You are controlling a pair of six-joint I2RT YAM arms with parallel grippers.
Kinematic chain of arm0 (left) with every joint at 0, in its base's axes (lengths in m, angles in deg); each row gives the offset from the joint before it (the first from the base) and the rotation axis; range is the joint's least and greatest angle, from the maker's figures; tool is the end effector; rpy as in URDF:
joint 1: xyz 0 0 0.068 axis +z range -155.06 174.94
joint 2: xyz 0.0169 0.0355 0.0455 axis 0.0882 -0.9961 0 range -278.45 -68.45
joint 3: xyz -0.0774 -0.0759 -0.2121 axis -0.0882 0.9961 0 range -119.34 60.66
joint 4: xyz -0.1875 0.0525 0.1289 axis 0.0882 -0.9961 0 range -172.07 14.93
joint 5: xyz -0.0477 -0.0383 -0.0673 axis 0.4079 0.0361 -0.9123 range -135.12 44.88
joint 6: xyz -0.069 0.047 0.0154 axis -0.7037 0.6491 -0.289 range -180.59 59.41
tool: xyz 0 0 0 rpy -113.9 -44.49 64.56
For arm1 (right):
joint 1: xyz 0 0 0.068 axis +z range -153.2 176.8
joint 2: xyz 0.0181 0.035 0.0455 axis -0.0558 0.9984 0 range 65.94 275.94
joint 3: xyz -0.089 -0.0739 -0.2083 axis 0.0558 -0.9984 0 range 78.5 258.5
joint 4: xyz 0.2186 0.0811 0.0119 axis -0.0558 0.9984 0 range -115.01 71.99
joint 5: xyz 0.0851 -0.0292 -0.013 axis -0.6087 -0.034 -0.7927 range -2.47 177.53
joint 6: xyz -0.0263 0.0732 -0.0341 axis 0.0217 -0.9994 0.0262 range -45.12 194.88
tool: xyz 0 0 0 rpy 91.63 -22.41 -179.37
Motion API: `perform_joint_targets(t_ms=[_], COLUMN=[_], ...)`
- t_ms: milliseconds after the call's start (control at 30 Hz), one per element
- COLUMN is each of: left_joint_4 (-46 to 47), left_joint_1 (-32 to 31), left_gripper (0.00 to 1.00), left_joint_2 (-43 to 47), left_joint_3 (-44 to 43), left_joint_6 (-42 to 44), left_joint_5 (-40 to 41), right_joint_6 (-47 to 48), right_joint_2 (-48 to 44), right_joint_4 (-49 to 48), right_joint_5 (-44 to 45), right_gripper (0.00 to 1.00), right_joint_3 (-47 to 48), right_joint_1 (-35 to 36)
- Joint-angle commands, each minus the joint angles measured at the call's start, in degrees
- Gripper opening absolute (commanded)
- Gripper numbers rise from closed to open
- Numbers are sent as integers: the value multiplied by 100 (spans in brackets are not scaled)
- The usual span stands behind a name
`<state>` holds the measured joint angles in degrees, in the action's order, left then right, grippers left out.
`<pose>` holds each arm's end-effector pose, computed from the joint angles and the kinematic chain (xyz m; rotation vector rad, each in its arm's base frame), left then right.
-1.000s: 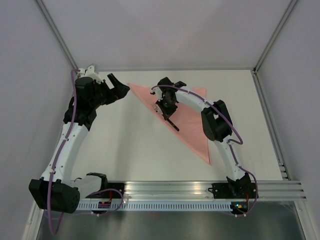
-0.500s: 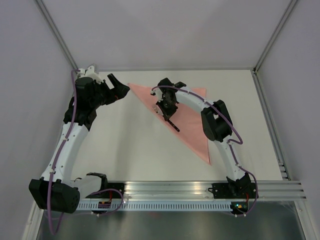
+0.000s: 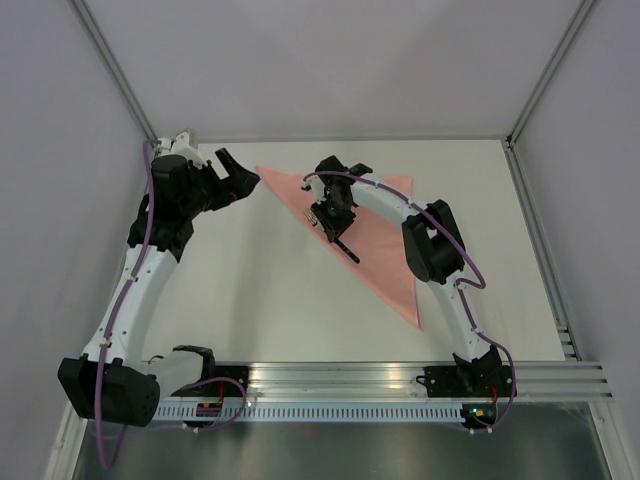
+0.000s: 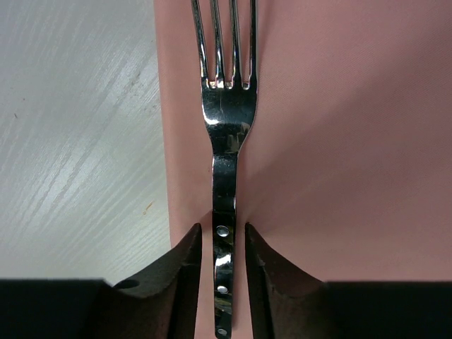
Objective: Fold the napkin, place the utensils inside, and roll it up
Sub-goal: Place the fork on the napkin.
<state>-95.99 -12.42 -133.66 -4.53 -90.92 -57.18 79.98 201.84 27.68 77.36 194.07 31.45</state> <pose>0.2723 -0.0509 0.3280 -0.2529 1.9657 -0.6368 0.3620 0.2662 0.1129 -1.0147 2.6945 0.3572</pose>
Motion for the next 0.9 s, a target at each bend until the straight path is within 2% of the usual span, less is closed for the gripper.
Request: perform_joint_targets(t_ms=[0,267,400,467,567,600,633,867], left_joint_4=[36,159,1069,1345,1495,1591,1853,3604], left_joint_1=[24,24,-55,-292,-1195,-1459,-1940,-3622], left_gripper=[100,100,100,100,100,100,100,99], left_joint_2=[87,70,149,149,-79,-132,-193,-325], left_joint_3=[24,-3,322,445,411,428,463,1474], left_joint_6=[238,325,509,659,1194,1509,1625,2670], left_joint_5=[-60,-279,-832,-799,-1,523,737,1635], right_joint_6=[-308,-317,-387,-475,-667,-686,-695,-572], right_joint_2=[-459,-836,-1441,-1714,-2277,-2435,-2758,-3868], right_joint_4=[304,277,-3,-188,-661,-776,-882,-1349], right_joint_5=[376,288,192,34,-273,-353,-432,-1019], right_gripper=[37,43,44,44,45,45,45,46], right_joint_3=[27,132,90,-60,-481,-787,-956,-2239], right_joint_1=[-3,-46,-327,-624,-1195,-1354,-1504,-2928])
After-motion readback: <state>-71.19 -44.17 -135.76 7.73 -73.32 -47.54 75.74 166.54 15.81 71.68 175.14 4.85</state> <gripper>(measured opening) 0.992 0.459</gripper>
